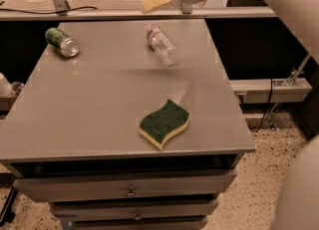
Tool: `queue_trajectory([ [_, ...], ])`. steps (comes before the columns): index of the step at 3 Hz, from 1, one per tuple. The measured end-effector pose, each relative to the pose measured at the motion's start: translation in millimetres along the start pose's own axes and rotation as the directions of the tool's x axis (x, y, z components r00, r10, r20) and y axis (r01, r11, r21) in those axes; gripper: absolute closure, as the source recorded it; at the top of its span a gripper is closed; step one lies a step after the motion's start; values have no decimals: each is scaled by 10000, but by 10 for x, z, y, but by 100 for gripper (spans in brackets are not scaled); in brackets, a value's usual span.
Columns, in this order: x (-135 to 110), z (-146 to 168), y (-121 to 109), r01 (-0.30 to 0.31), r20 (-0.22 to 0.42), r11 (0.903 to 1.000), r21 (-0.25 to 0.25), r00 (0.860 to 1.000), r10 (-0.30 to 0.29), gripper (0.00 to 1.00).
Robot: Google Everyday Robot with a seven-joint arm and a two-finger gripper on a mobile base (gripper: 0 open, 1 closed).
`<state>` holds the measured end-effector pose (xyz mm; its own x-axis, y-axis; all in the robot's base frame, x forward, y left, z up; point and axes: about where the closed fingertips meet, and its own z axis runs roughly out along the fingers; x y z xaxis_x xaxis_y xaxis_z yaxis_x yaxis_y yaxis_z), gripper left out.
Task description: Place water bottle upright
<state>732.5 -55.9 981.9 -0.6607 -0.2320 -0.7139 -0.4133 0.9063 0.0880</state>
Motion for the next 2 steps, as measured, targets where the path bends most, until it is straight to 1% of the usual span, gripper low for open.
queue_trajectory([
  [1, -130, 369, 211, 1, -617, 9994, -338, 9981, -22, 0],
  [2, -184, 694, 345, 179, -1273, 9989, -445, 9916, -234, 0],
])
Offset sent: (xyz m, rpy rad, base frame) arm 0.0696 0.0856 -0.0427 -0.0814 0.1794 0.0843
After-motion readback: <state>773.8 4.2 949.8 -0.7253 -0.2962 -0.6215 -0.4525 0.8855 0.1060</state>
